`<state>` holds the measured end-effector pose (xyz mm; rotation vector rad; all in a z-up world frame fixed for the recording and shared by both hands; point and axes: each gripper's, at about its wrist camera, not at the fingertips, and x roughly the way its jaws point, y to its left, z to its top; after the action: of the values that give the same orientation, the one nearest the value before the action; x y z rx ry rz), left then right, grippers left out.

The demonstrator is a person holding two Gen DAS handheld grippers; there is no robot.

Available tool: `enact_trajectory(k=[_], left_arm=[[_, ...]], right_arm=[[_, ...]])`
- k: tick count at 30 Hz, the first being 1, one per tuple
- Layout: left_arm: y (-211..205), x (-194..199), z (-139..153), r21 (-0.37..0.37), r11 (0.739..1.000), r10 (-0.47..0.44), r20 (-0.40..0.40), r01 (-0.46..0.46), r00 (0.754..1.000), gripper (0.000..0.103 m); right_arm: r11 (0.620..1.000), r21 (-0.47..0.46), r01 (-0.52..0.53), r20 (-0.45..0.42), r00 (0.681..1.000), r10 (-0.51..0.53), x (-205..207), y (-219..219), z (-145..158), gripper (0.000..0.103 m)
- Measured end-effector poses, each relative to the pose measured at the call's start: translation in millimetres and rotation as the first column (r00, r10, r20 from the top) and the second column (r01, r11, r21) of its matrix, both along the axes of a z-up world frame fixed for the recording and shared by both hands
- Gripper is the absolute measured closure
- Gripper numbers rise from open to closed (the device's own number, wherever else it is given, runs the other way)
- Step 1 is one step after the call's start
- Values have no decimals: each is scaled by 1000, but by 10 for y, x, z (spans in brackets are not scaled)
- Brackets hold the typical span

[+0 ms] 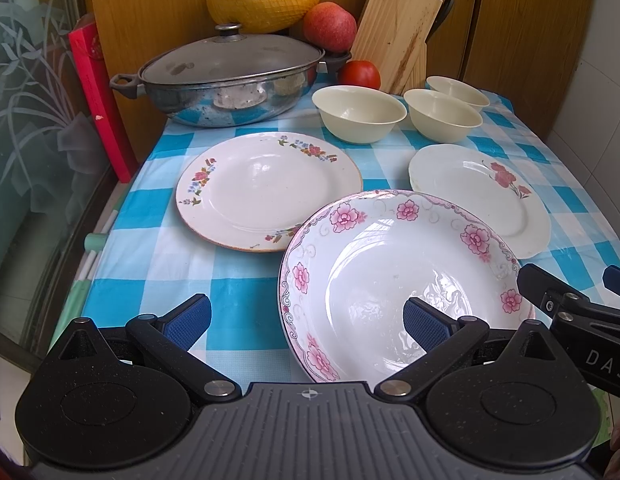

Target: Organize plates and bowls

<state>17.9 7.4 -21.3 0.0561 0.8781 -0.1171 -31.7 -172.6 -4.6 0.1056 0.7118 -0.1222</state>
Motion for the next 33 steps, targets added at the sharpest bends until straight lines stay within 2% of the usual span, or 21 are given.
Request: enact_trajectory(k=[11, 22, 28, 33], left_arm=[[11, -19, -40, -7, 1000, -10, -15, 10, 1000, 0], [23, 34, -112, -38, 998, -57, -89, 53, 994, 0], [-16, 109, -142, -41, 997, -68, -110, 64, 992, 0], [-18, 214, -206, -84, 994, -82, -168, 68, 982, 2]], right_arm=[[1000, 6, 2, -10, 1000, -2, 5, -25, -29, 1], [999, 45, 17, -64, 998, -14, 94, -241, -81, 1], [992, 123, -22, -145, 989, 40, 255, -313, -180, 1], [974, 225, -33, -214, 973, 82, 371, -372, -298, 8]])
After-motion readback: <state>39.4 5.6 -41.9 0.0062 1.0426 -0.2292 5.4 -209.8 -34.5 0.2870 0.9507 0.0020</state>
